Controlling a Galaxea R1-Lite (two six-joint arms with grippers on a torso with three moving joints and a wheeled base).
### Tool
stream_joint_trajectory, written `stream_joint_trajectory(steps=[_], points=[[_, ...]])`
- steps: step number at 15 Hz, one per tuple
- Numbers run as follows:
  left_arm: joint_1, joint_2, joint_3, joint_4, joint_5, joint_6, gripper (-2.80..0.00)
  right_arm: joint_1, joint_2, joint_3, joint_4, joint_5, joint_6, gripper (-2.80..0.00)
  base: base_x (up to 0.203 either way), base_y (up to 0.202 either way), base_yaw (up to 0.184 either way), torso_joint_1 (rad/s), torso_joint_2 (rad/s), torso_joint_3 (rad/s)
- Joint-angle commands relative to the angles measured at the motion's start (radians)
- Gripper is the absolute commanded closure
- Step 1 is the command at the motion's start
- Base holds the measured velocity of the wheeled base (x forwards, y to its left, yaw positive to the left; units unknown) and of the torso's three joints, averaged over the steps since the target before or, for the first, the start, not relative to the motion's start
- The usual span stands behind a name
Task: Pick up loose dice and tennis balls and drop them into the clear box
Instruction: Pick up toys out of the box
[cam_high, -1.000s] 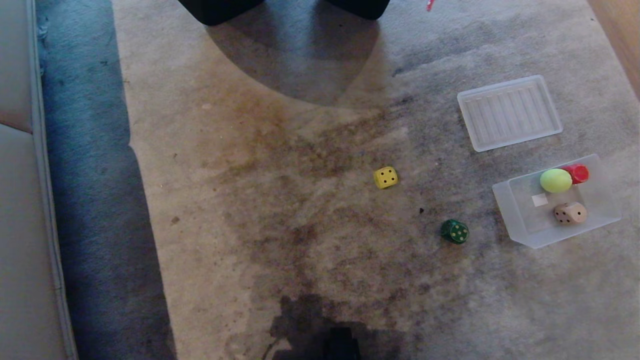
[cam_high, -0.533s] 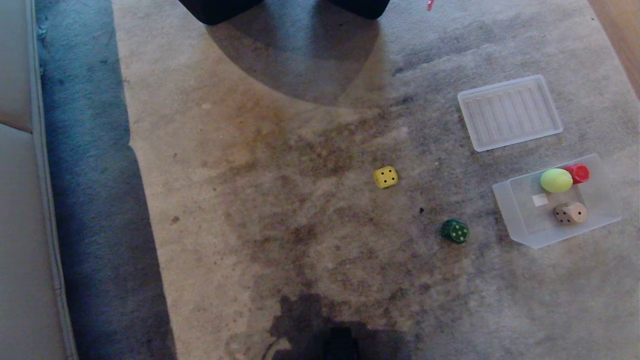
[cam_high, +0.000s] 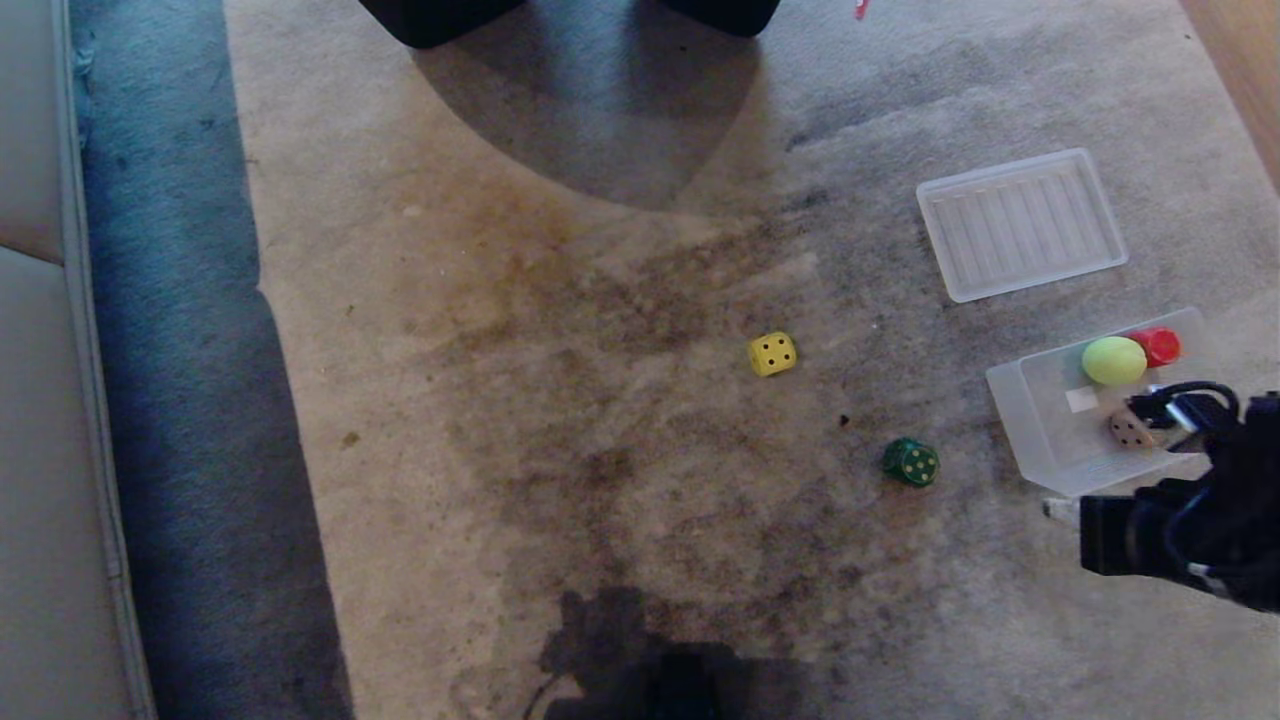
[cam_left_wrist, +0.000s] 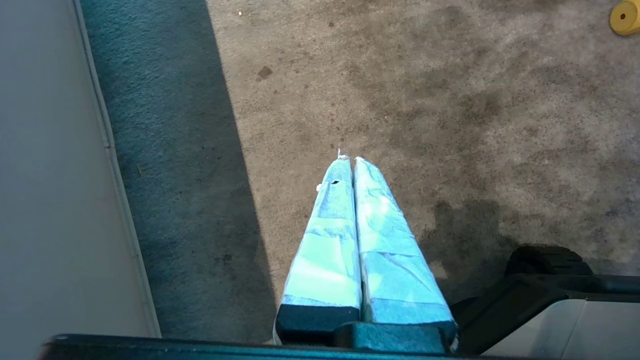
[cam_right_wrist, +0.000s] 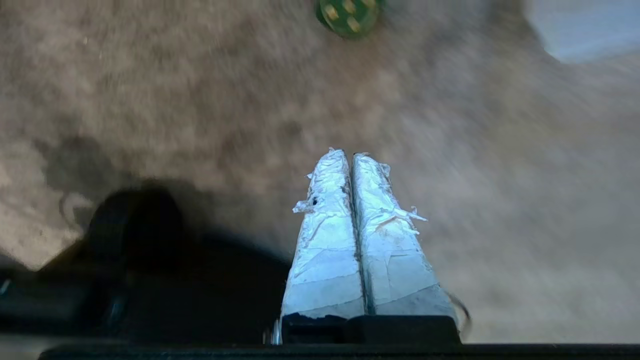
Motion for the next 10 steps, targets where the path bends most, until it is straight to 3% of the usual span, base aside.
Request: stream_joint_trajectory(steps=[1, 2, 4, 7, 10], points=[[0.0, 0.001, 0.0, 0.0, 0.0, -0.002, 0.0, 0.02, 0.259, -0.005, -0.118, 0.013, 0.005, 0.0, 0.0, 0.0, 0.0, 0.0, 0.0, 0.0], [0.0, 0.0, 0.0, 0.0, 0.0, 0.0, 0.0, 0.027, 0.297, -0.007, -0.151, 0.028, 0.007, -2.8, 0.0, 0.0, 0.0, 0.0, 0.0, 0.0], [0.0, 0.001, 0.0, 0.0, 0.0, 0.0, 0.0, 0.036, 0.363, -0.013, -0.22, 0.041, -0.019, -2.8, 0.0, 0.0, 0.0, 0.0, 0.0, 0.0], [0.0, 0.001, 0.0, 0.0, 0.0, 0.0, 0.0, 0.022, 0.461, -0.009, -0.307, 0.044, -0.184, -2.8, 0.0, 0.0, 0.0, 0.0, 0.0, 0.0], [0.0, 0.0, 0.0, 0.0, 0.0, -0.001, 0.0, 0.013, 0.518, -0.001, -0.448, 0.086, -0.238, -2.8, 0.0, 0.0, 0.0, 0.0, 0.0, 0.0]])
